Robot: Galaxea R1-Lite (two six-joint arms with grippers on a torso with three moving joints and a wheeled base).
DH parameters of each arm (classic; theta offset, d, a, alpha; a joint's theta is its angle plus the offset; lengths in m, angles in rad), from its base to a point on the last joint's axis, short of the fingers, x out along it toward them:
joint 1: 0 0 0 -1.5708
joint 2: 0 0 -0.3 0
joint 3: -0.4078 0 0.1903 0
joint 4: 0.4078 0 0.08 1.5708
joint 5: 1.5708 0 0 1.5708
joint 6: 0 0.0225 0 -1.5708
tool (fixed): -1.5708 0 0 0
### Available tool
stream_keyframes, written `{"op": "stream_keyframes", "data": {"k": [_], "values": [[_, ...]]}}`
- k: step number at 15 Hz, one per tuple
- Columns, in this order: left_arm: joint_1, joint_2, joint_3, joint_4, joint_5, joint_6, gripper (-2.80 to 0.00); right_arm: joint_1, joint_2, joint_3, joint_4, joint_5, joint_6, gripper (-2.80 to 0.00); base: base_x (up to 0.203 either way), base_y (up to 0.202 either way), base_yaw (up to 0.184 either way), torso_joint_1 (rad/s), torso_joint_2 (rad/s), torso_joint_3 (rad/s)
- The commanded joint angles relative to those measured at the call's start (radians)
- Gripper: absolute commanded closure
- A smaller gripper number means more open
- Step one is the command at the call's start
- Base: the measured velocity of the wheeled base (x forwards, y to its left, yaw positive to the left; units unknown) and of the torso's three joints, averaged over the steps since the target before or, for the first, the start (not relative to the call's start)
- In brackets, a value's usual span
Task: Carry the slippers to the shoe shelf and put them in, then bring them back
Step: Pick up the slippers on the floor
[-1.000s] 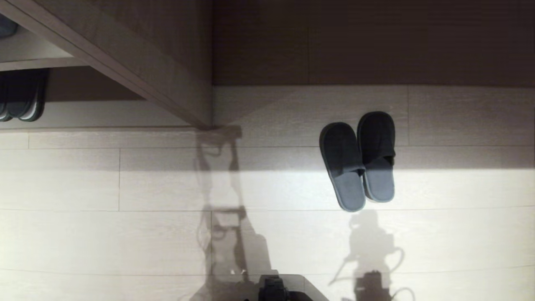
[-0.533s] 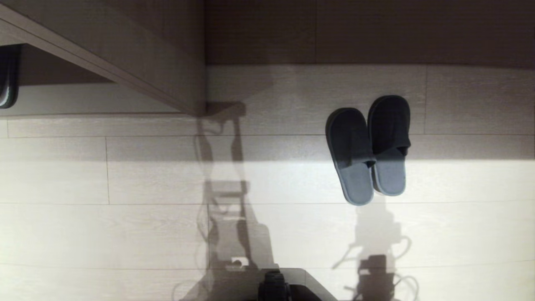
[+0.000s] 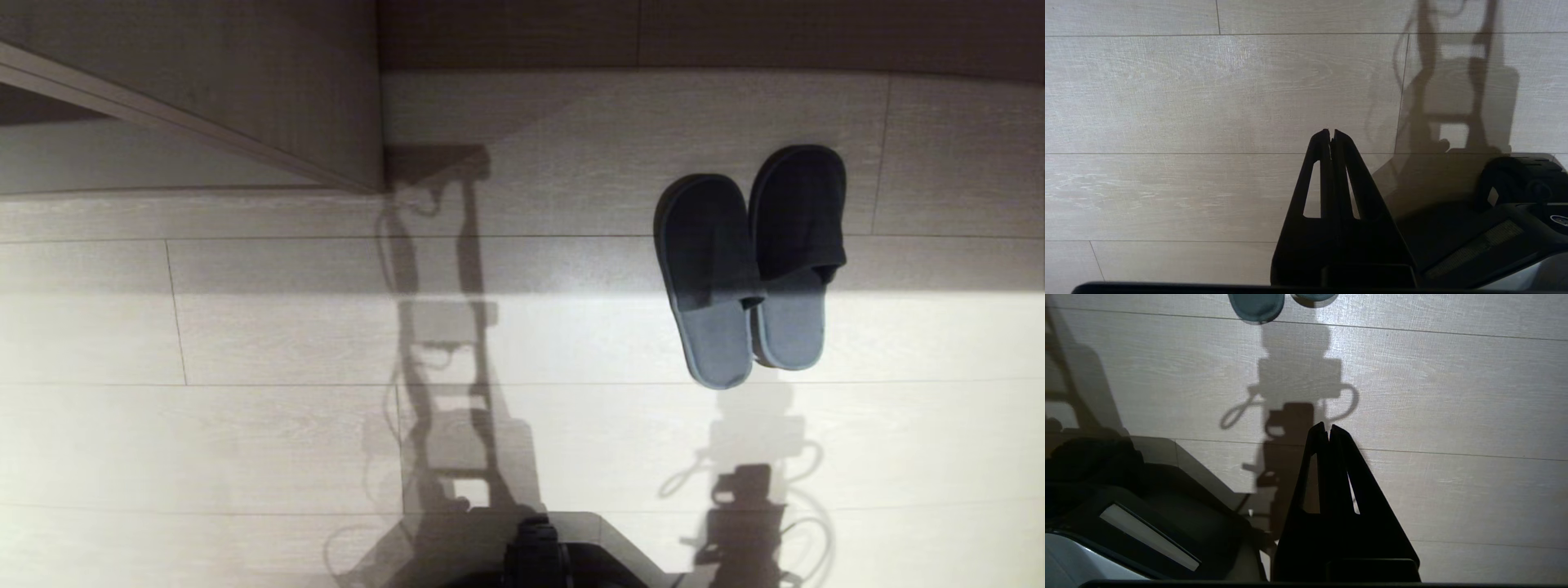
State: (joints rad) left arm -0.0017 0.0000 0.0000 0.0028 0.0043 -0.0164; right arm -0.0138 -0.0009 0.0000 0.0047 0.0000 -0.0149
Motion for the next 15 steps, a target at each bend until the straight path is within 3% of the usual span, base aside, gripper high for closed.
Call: {"op": "stream_keyframes", "data": {"k": [1, 8, 10, 12, 15], "values": [[0.000, 0.000, 0.000, 0.000, 0.000, 0.000, 0.00, 0.000, 0.001, 0.002, 0.001, 0.000, -0.003, 0.00, 0.000, 0.000, 0.000, 0.000, 0.01, -0.174], [0.001, 0.000, 0.000, 0.000, 0.000, 0.004, 0.00, 0.000, 0.001, -0.003, -0.002, 0.006, -0.016, 0.00, 0.000, 0.000, 0.000, 0.001, 0.00, -0.030], [0.000, 0.000, 0.000, 0.000, -0.001, 0.006, 0.00, 0.001, 0.022, -0.095, -0.011, 0.033, -0.023, 0.00, 0.000, 0.000, 0.000, 0.000, 0.00, 0.000], [0.000, 0.000, 0.000, 0.000, -0.001, 0.006, 0.00, 0.002, 0.112, -0.174, -0.019, 0.053, -0.032, 0.00, 0.000, 0.000, 0.000, 0.000, 0.00, 0.000], [0.001, 0.000, 0.000, 0.000, -0.001, 0.006, 0.00, 0.014, 0.429, -0.262, -0.127, 0.069, -0.050, 0.00, 0.000, 0.000, 0.000, 0.000, 0.00, 0.000]]}}
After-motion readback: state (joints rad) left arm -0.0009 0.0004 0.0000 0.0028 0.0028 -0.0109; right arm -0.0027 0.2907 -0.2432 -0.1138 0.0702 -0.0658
